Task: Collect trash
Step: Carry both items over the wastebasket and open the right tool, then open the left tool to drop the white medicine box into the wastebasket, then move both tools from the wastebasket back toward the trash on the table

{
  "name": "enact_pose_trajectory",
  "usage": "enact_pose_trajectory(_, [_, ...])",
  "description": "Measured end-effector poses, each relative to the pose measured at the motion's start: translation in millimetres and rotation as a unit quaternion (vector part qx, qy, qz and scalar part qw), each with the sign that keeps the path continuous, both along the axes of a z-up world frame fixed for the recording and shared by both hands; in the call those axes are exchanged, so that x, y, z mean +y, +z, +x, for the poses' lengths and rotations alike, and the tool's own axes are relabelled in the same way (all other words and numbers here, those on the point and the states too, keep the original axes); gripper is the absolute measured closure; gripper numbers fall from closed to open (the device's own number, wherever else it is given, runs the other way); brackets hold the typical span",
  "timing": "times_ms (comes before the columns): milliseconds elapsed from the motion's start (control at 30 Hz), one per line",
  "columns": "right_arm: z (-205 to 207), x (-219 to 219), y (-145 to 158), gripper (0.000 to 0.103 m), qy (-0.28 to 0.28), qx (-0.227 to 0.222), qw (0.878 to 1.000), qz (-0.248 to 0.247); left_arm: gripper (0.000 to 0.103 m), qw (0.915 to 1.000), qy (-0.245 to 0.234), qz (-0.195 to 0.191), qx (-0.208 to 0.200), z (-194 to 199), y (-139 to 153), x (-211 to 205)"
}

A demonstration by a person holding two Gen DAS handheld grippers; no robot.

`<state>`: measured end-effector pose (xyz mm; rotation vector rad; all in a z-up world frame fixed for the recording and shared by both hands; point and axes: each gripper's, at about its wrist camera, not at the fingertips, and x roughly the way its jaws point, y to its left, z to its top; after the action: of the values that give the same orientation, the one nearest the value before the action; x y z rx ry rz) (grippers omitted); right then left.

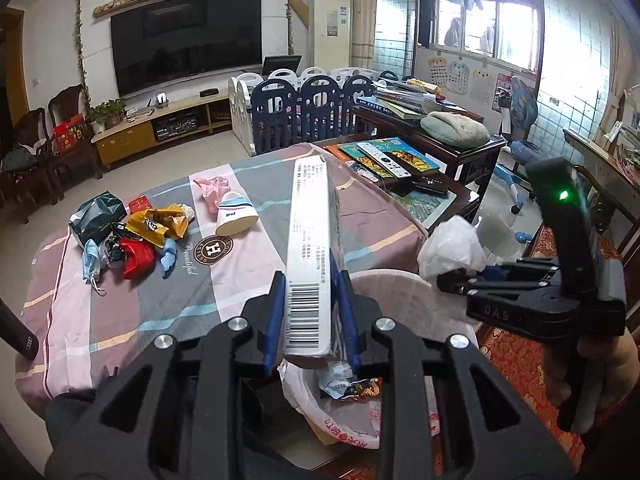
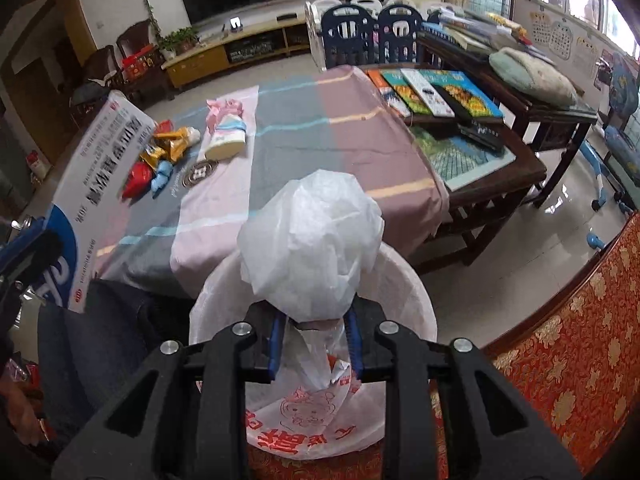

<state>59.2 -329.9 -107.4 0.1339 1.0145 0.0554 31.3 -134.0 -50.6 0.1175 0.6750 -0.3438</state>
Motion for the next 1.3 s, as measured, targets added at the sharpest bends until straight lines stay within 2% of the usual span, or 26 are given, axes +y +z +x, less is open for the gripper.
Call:
enact_pose_trajectory(33, [3,1,-12,0.05,0.0,0.03,1.0,0.0,0.076,1.0,0.0,-0.001,0.003,1,-1,0])
enact_pose_trajectory(67, [5,-1,-21,0.037,-0.004,0.051,0.999,0.002,0.076,1.0,0.0,-0.003,0.005,2,-3,1])
enact_pose_trajectory(133, [6,-7,-31,0.034,-0.026,0.072,0.997,0.014,0.076,0.9999,-0.005,-0.006,0.015,5,-7,1])
enact_pose_trajectory(200, [6,-19,-29,0.034,-0.054,0.074,0.995,0.048,0.076,0.9993,-0.02,-0.009,0.029,9,-13,-2])
enact_pose_trajectory(267, [4,-32,-19,0.033,-0.083,0.059,0.992,0.073,0.076,0.9974,-0.048,-0.012,0.052,15,-23,-10])
enact_pose_trajectory(333, [0,-41,-4,0.029,-0.109,0.032,0.991,0.072,0.076,0.9924,-0.087,-0.018,0.085,21,-38,-23])
enact_pose_trajectory(433, [-5,-47,18,0.028,-0.129,-0.006,0.99,0.063,0.074,0.9803,-0.144,-0.021,0.134,29,-60,-46])
enact_pose_trajectory(467, [-7,-48,23,0.028,-0.132,-0.017,0.989,0.061,0.073,0.9752,-0.161,-0.018,0.15,32,-69,-54])
enact_pose_trajectory(500, [-8,-48,28,0.027,-0.132,-0.025,0.989,0.06,0.059,0.973,-0.167,-0.013,0.159,33,-75,-60])
enact_pose_trajectory(533, [-8,-48,30,0.027,-0.129,-0.03,0.989,0.058,0.034,0.9729,-0.163,-0.003,0.164,35,-81,-63])
enact_pose_trajectory(600, [-8,-45,34,0.026,-0.12,-0.038,0.99,0.056,0.017,0.9774,-0.142,0.018,0.156,33,-84,-65])
enact_pose_trajectory(700, [-7,-38,33,0.026,-0.107,-0.04,0.992,0.055,0.012,0.9817,-0.123,0.002,0.145,33,-77,-52])
enact_pose_trajectory(733, [-6,-35,32,0.025,-0.104,-0.039,0.992,0.058,0.009,0.984,-0.112,-0.003,0.139,35,-73,-46])
enact_pose_trajectory(900, [-4,-27,29,0.025,-0.088,-0.037,0.993,0.071,0.007,0.9912,-0.036,-0.026,0.125,40,-64,-16])
enact_pose_trajectory(1133, [-1,-18,25,0.024,-0.078,-0.031,0.994,0.074,0.006,0.9919,0.033,-0.054,0.11,43,-54,13])
enact_pose_trajectory(1300, [0,-14,22,0.024,-0.075,-0.025,0.994,0.073,0.006,0.9901,0.059,-0.06,0.112,46,-55,21])
